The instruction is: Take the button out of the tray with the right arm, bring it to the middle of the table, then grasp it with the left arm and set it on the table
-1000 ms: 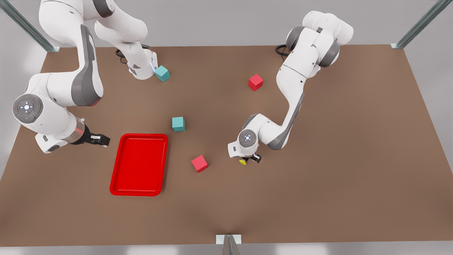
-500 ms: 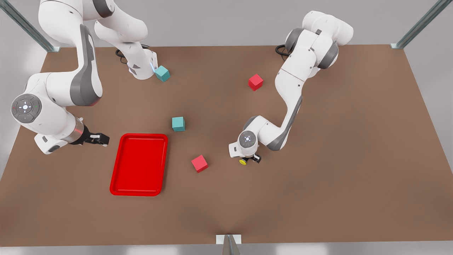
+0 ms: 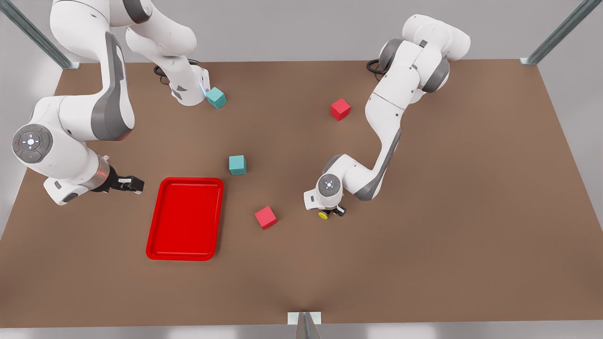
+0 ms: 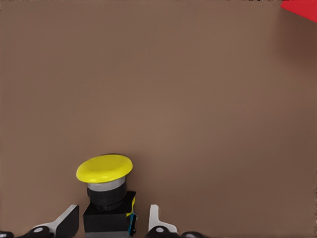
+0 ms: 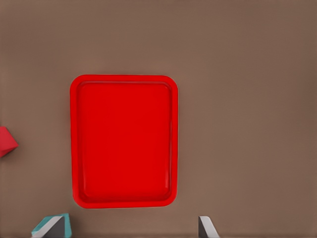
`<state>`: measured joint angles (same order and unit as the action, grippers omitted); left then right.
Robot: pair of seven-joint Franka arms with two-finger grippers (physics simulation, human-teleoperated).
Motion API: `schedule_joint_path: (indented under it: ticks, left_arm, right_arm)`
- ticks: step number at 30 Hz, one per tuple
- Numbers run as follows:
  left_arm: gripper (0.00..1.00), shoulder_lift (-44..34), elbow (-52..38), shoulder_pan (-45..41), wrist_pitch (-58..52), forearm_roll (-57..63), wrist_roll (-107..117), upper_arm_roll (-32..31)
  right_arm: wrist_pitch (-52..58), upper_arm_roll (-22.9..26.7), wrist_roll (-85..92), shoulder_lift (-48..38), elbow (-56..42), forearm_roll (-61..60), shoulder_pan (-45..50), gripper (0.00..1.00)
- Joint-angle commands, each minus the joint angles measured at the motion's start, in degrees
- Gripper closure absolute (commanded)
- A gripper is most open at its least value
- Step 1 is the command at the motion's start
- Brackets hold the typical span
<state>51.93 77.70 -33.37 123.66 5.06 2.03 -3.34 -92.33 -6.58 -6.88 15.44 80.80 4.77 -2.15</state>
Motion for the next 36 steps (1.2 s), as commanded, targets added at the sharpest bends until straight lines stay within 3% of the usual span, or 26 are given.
schedule_joint_path:
  ticks: [1,4,7,16,24,27,30,33,36]
  left_arm:
    - [0.32,-0.1,-0.1,0.1,0.1,0.0,1.2,0.0]
    - [0.57,-0.1,-0.1,0.1,0.0,0.0,2.1,0.0]
    - [0.65,-0.3,-0.2,0.1,-0.4,0.0,4.0,0.0]
    - [0.66,-4.5,-4.9,3.0,-14.7,-0.1,10.2,0.1]
    - [0.66,-6.8,-6.3,19.6,-18.8,-0.2,17.0,0.1]
    - [0.65,-6.8,-8.7,24.1,-18.7,-7.1,28.9,0.1]
    - [0.65,-6.5,-8.7,26.6,-15.2,-11.2,38.3,0.0]
    - [0.65,-6.3,-8.0,23.9,-7.0,-10.7,45.9,0.1]
    - [0.65,-5.7,-6.9,22.3,2.1,-1.3,56.7,0.2]
  right_arm:
    - [0.0,0.0,1.3,-0.1,0.0,0.0,0.0,0.0]
    - [0.0,0.0,1.3,-0.1,0.0,-0.1,0.0,0.0]
    - [0.0,0.0,1.2,-0.1,0.0,-0.1,0.0,0.0]
    - [0.0,0.0,1.2,-0.2,-0.1,-0.1,0.0,0.0]
    - [0.0,0.0,1.2,-0.2,-0.1,-0.1,0.0,0.0]
    - [0.0,0.0,1.2,-0.3,-0.1,-0.2,0.0,0.0]
    - [0.0,0.1,1.4,-0.3,-0.1,-0.2,-0.1,0.0]
    - [0.0,0.1,1.3,-0.3,-0.2,-0.2,-0.1,0.0]
    - [0.0,0.2,1.6,-0.4,-0.2,-0.3,-0.3,0.0]
